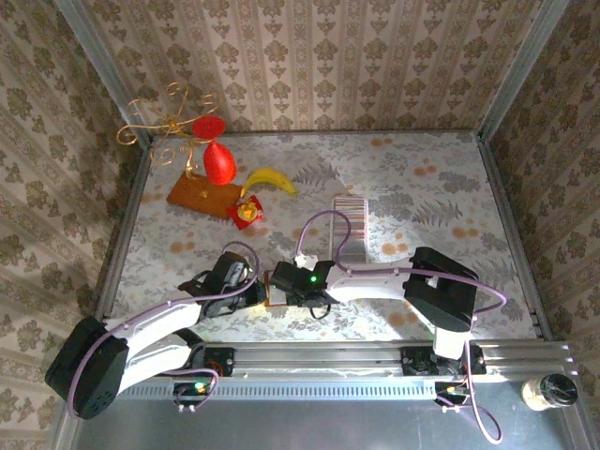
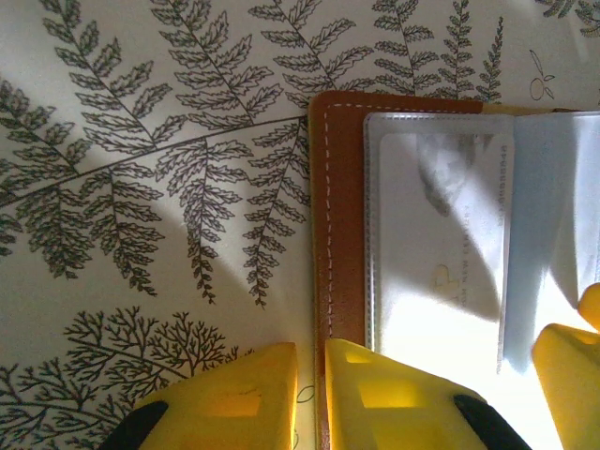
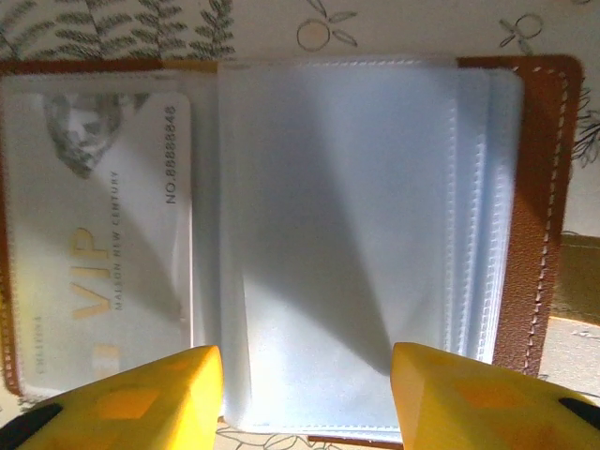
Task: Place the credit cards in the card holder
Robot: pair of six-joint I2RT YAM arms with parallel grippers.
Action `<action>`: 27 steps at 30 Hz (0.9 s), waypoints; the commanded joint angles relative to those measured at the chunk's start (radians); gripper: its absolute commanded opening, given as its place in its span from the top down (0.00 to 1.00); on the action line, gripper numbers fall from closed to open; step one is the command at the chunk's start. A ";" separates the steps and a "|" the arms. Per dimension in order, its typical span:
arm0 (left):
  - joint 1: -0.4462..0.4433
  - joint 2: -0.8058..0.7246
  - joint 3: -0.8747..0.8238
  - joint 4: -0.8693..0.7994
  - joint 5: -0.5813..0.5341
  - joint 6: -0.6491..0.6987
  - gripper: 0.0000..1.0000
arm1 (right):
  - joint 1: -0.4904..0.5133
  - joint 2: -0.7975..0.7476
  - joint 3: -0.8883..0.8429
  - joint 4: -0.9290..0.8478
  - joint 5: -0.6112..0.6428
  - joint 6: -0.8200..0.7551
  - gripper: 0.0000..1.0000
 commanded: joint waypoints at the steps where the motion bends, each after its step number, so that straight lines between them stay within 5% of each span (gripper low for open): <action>1: -0.017 0.001 -0.034 -0.074 0.017 -0.012 0.83 | 0.007 0.046 0.020 -0.094 0.045 0.008 0.48; 27: -0.023 0.011 -0.026 -0.066 0.016 -0.014 0.83 | 0.018 -0.076 -0.047 -0.074 0.132 0.032 0.42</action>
